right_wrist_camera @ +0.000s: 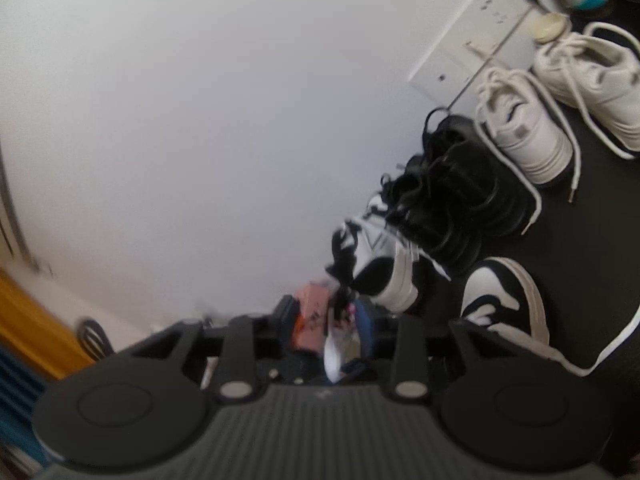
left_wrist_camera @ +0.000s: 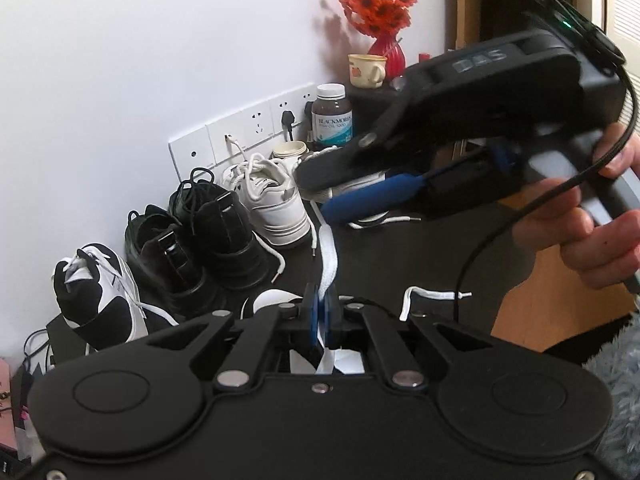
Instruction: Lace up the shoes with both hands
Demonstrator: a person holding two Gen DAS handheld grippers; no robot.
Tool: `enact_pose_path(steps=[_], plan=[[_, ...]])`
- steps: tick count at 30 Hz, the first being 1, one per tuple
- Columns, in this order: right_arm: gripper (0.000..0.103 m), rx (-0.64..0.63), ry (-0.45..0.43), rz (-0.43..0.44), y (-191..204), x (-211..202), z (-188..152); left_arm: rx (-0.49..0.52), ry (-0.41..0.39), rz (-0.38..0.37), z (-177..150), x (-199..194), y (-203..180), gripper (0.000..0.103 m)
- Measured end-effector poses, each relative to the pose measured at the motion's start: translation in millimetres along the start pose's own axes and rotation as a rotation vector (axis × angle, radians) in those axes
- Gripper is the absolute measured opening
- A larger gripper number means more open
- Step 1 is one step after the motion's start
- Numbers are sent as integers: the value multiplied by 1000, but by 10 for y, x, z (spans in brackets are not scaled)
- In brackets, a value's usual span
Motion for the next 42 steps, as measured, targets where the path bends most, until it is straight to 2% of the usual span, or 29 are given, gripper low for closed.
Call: enact_pose_path(steps=[1, 2, 3, 5, 6, 7, 8, 12, 13, 14, 15, 16, 17, 19, 22, 24, 25, 27, 30, 32, 34, 38, 39, 42], plan=[[25, -5, 9, -5, 2, 38, -19, 2, 2, 0, -11, -4, -9, 2], [8, -2, 13, -12, -10, 65, -25, 1, 6, 0, -24, -6, -15, 2], [3, 3, 17, -20, -27, 88, -28, -4, 8, 5, -42, -8, -13, 3], [3, 48, 14, -19, -96, 99, -12, -18, 8, 17, -76, -15, 0, 14], [3, 72, 15, -17, -134, 97, -1, -30, 5, 27, -83, -19, 13, 24], [3, 95, 16, -15, -169, 97, 7, -40, -5, 34, -76, -28, 24, 52], [3, 109, 19, -15, -190, 101, 8, -50, -29, 35, -56, -45, 26, 59], [3, 150, 26, -14, -252, 115, 3, -88, -79, 3, 51, -28, 8, 56], [3, 155, 24, -15, -261, 107, 7, -97, -82, 1, 66, -3, 13, 52], [3, 160, 22, -17, -271, 99, 10, -113, -83, -6, 73, 21, 24, 36], [3, 165, 20, -18, -281, 91, 13, -138, -84, -26, 73, 45, 41, 27], [3, 170, 18, -19, -291, 82, 16, -165, -81, -46, 66, 65, 63, 13], [3, 175, 16, -20, -301, 74, 19, -193, -77, -64, 56, 82, 87, 6], [3, 186, 13, -23, -321, 58, 25, -241, -83, -92, 22, 89, 138, 2], [9, 155, -2, -60, -338, 33, 42, -291, -73, -97, -41, 97, 263, 2], [26, 37, -45, -139, -305, -19, 71, -303, -58, -72, -91, 66, 389, 2], [29, -33, -71, -177, -284, -53, 83, -304, -50, -56, -117, 38, 464, 2], [29, -144, -69, -244, -279, -78, 68, -291, -31, -12, -164, -22, 629, 2], [30, -252, -6, -339, -327, -26, -30, -243, 8, 26, -181, -49, 812, 2], [31, -373, 38, -433, -339, 73, -165, -200, 32, 7, -162, 12, 806, 2], [30, -464, 64, -490, -358, 169, -296, -151, 52, -29, -139, 125, 731, 2], [30, -475, 53, -551, -477, 260, -334, -51, 84, -127, -157, 394, 394, 2], [27, -456, 39, -559, -513, 254, -310, -30, 86, -146, -161, 448, 317, 2], [22, -316, 20, -505, -634, 193, -230, 14, 99, -180, -166, 578, 189, 2]])
Point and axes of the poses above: each gripper's, at about its wrist camera, not at the fingertips, and x roughly the way its jaws point, y to its left, z to its top, the point moved 6 cm from there along x, roughly the way its jaws point, and after that the axes turned 14 degrees about x, right-handed, at the moved point
